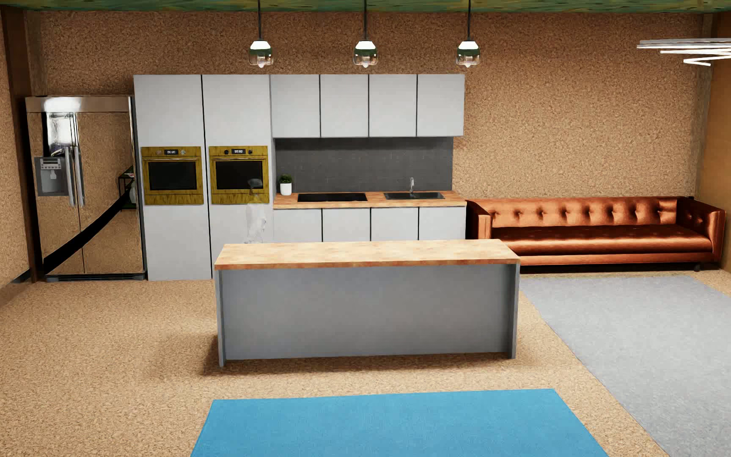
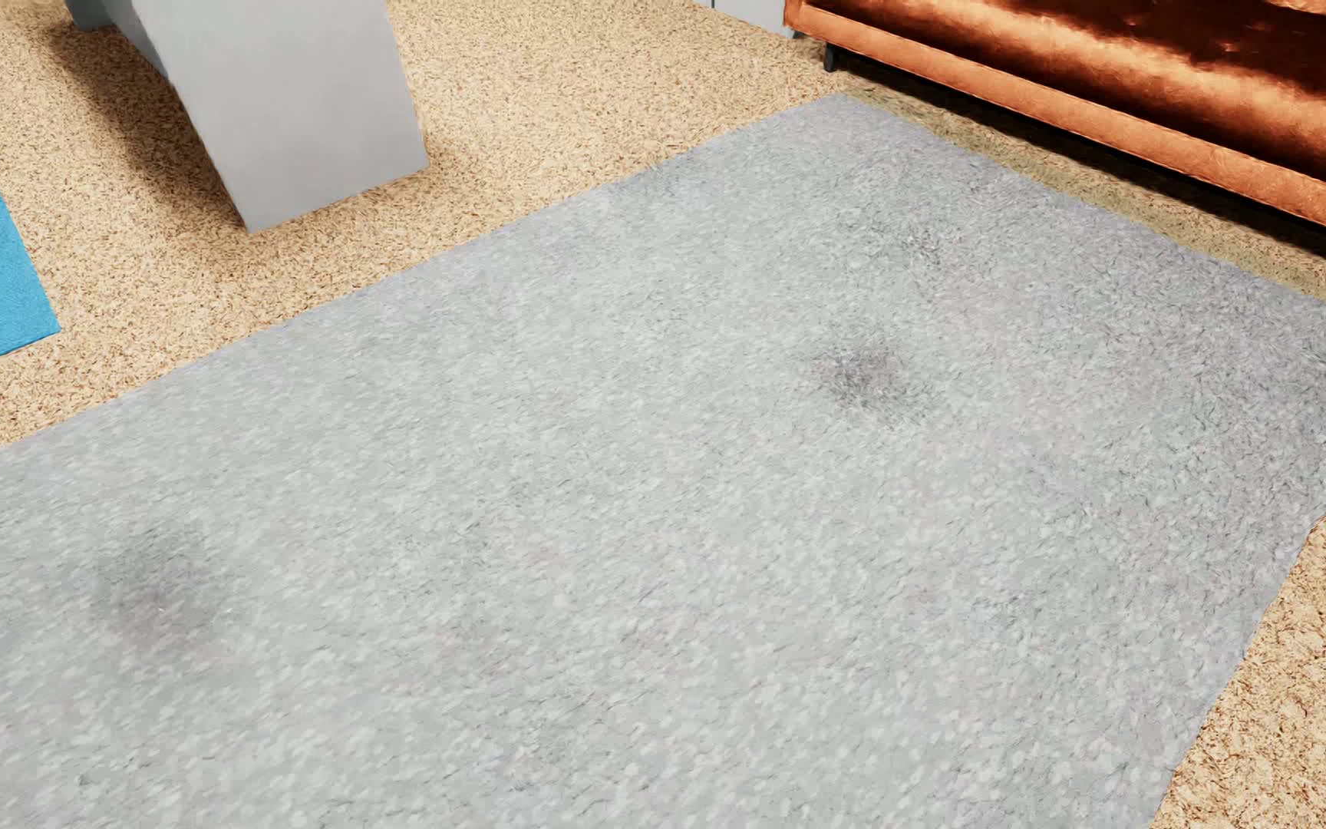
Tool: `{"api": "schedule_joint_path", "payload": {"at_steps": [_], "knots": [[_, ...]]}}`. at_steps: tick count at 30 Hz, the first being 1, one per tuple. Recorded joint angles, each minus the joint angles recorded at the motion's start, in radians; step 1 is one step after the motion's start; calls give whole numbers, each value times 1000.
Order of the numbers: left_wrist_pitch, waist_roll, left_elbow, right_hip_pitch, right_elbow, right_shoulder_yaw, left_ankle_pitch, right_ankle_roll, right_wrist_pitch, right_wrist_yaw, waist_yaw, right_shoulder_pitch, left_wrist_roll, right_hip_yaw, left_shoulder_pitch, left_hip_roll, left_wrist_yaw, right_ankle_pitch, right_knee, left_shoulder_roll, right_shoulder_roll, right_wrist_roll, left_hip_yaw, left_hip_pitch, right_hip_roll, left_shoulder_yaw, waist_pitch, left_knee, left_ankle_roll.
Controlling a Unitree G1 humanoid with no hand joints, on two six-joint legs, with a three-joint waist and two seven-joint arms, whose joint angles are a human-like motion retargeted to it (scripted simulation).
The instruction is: Circle the counter
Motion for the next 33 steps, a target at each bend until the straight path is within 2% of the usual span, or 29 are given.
{"api": "schedule_joint_path", "payload": {"at_steps": [6,11,14,16,19,22,24,25,26,27,28,29,30,31,32,33], "knots": [[0,-11,-73,22,-26,-22,75,0,0,0,20,-57,0,0,-42,-11,0,-9,-13,0,22,0,0,-27,-4,14,3,-13,0],[0,-9,-102,-14,-25,-20,132,0,0,0,6,-33,0,0,-44,-28,0,-85,21,-13,13,0,0,-43,5,-16,19,0,0],[0,-20,-112,-154,-4,-19,85,0,0,0,-19,0,0,0,-51,-45,0,-113,276,14,7,0,0,32,-10,-57,73,-2,0],[0,-7,-167,-261,2,-5,44,0,0,0,-77,26,0,0,-57,-21,0,-122,409,45,7,0,0,76,-3,-64,88,-10,0],[0,27,-140,-401,32,4,-27,0,0,0,-158,57,0,0,-113,9,0,-54,317,30,-14,0,0,138,-7,-31,103,-30,0],[0,27,-139,-489,103,0,-136,0,0,0,-181,75,0,0,-151,14,0,33,193,29,-15,0,0,269,-20,-19,125,-45,0],[0,29,-112,-521,136,-10,-153,0,0,0,-211,79,0,0,-172,20,0,35,155,28,-16,0,0,342,-24,-31,131,-51,0],[0,31,-99,-533,144,-4,-132,0,0,0,-241,77,0,0,-173,23,0,24,186,29,-18,0,0,369,-40,-49,126,-61,0],[0,42,-117,-550,152,3,-100,0,0,0,-258,78,0,0,-156,48,0,17,226,40,-18,0,0,381,-17,-80,116,-44,0],[0,55,-77,-568,157,0,-34,0,0,0,-281,81,0,0,-139,74,0,-15,296,19,-17,0,0,370,-6,-44,104,-6,0],[0,69,-66,-538,148,9,71,0,0,0,-286,87,0,0,-123,91,0,-50,343,20,-28,0,0,371,7,-97,104,58,0],[0,67,-67,-505,170,25,236,0,0,0,-278,72,0,0,-91,104,0,-88,369,23,-18,0,0,331,20,-98,96,171,0],[0,57,-58,-462,167,19,389,0,0,0,-257,70,0,0,-69,110,0,-128,374,24,-14,0,0,237,23,-109,86,357,0],[0,63,-56,-383,145,1,469,0,0,0,-231,58,0,0,-56,135,0,-160,358,19,-13,0,0,142,59,-111,119,570,0],[0,61,-72,-315,122,1,462,0,0,0,-162,46,0,0,-33,137,0,-183,329,25,-3,0,0,33,88,-96,134,762,0],[0,41,-60,-222,104,13,443,0,0,0,-112,33,0,0,-20,119,0,-194,281,30,-8,0,0,-60,84,-113,145,868,0]]}}
